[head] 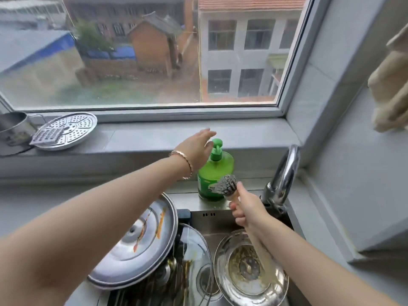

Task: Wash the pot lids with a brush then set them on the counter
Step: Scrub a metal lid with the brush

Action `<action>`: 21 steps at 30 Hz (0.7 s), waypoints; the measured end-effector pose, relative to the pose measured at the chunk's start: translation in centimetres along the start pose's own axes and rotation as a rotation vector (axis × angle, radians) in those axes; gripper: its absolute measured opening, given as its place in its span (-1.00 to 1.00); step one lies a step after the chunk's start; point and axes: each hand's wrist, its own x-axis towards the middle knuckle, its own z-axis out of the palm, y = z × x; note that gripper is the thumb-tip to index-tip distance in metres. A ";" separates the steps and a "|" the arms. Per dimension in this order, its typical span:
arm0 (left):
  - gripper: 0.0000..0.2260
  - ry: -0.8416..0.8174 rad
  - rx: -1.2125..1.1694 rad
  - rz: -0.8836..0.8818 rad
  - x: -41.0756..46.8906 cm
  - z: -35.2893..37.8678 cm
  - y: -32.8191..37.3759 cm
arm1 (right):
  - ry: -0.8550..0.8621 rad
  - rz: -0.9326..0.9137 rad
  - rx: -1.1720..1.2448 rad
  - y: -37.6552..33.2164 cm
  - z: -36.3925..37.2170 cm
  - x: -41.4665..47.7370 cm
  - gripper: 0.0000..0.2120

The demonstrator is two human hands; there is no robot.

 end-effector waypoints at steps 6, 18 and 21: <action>-0.64 -0.292 0.044 0.004 5.8 2.7 0.0 | -0.009 0.083 0.182 -1.3 2.7 2.9 -0.58; -0.71 -0.204 0.109 0.032 7.8 5.5 -2.2 | -0.078 0.138 0.189 -2.0 3.7 7.3 -0.56; -0.68 -0.232 0.088 0.049 7.7 6.1 -2.8 | -0.086 0.143 0.216 -1.7 3.7 7.4 -0.58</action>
